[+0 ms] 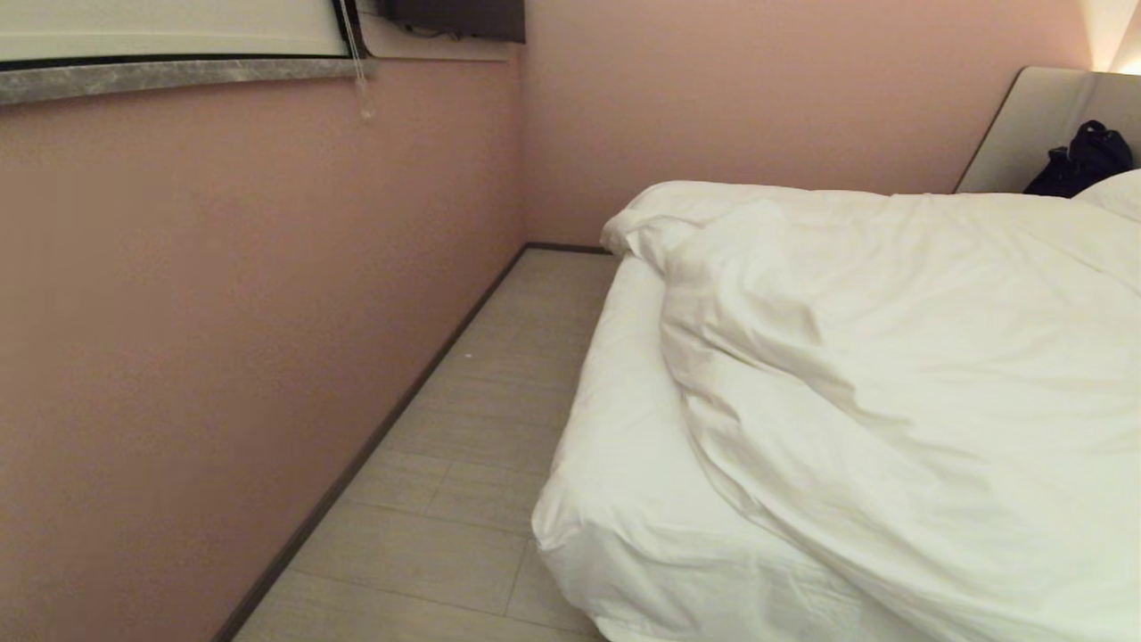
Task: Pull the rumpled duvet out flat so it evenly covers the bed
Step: Hold the folded corner of the quilt
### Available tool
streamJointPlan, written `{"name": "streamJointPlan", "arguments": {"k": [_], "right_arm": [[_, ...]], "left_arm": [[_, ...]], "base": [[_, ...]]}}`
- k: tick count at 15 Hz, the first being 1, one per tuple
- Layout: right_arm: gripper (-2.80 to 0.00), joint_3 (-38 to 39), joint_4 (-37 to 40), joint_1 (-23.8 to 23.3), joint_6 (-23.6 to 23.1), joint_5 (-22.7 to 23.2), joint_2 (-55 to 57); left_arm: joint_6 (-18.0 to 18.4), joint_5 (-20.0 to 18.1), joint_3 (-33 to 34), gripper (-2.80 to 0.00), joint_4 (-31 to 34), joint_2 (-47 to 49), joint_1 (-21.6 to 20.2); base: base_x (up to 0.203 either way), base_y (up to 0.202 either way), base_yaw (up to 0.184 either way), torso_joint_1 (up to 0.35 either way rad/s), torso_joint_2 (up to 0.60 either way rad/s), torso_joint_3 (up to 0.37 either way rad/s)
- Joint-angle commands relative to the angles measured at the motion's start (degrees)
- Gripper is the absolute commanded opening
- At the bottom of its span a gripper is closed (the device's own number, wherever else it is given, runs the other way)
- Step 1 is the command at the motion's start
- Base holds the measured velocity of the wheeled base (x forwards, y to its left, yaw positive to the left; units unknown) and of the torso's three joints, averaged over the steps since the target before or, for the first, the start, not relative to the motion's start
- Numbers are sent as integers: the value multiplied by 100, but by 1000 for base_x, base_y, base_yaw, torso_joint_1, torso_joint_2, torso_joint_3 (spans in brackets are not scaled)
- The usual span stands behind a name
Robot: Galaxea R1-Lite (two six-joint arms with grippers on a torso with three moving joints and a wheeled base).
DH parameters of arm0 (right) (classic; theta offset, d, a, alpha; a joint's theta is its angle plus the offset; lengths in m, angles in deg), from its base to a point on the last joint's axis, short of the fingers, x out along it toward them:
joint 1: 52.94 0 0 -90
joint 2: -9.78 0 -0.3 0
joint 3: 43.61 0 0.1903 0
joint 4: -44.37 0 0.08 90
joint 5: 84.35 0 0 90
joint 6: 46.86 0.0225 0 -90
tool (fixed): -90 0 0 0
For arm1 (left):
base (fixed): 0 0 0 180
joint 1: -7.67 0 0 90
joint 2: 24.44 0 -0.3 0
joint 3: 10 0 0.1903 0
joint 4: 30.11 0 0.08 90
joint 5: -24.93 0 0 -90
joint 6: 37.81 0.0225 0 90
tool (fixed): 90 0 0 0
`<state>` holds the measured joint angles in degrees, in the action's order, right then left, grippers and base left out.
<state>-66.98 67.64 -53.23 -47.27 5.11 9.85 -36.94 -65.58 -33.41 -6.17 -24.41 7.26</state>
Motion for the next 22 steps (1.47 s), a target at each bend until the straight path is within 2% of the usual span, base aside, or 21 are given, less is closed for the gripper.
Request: {"name": "streamJointPlan", "arguments": {"k": [1,10,16,19,22], "right_arm": [[-280,0,1,1,-2,1,1],[-280,0,1,3,-2,1,1],[-280,0,1,-5,-2,1,1],[-280,0,1,3,-2,1,1],[-280,0,1,-6,-2,1,1]], "left_arm": [[3,-2,-4,-280,1,-2,-2],[18,16,-4,-280,4,-2,-2],[220,-30,-98,-280,24,-2,-2],[199,-215,-900,-280,407,127,-2],[194,-865,-1503,-280,933,939,-7]], "base": [[0,0,0,0,0,0],[0,0,0,0,0,0],[0,0,0,0,0,0],[0,0,0,0,0,0],[0,0,0,0,0,0]]}}
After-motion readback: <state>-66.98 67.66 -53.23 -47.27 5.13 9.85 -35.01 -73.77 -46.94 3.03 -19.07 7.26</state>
